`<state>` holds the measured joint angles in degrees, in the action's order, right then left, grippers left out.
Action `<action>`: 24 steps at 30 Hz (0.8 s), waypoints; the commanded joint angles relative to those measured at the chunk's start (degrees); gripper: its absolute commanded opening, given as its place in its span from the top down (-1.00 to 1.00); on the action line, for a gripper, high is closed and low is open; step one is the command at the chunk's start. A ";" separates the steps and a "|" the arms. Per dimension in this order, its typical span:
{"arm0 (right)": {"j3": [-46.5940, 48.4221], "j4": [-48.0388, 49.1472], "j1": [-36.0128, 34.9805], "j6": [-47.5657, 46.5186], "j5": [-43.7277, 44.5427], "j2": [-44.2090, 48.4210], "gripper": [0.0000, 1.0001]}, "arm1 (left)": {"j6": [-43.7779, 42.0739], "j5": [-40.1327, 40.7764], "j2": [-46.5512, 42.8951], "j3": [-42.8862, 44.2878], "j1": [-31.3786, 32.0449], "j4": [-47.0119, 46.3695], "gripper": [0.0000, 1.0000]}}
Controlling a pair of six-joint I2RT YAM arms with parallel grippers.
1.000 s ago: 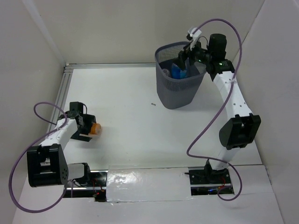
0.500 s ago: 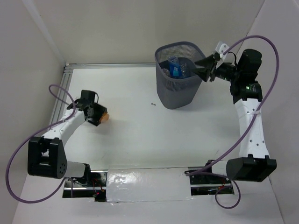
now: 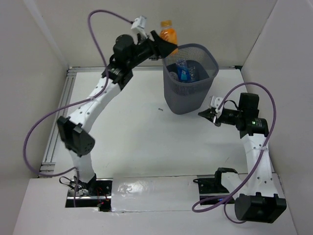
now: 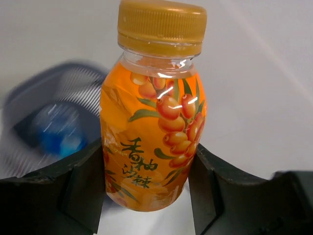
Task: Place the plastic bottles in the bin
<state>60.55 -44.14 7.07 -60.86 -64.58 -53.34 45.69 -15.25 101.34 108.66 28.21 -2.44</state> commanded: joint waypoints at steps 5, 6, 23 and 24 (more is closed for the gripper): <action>-6.94 -11.15 0.40 -8.76 3.67 2.36 0.69 | -7.19 -1.84 23.96 28.43 5.01 -2.24 0.69; -7.72 -10.62 0.40 -7.88 3.67 3.50 0.52 | -7.72 -1.02 25.04 29.84 5.54 -1.70 0.64; -13.71 7.31 3.21 20.86 13.06 3.17 -1.00 | -15.01 3.29 12.27 24.08 7.57 -1.43 -1.00; -12.84 8.18 3.21 24.18 13.77 2.37 -1.00 | -17.28 4.68 9.08 20.57 7.57 -1.43 -1.00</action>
<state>46.54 -41.98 9.87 -47.27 -54.26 -48.80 33.87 -11.11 122.54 132.97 35.92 1.06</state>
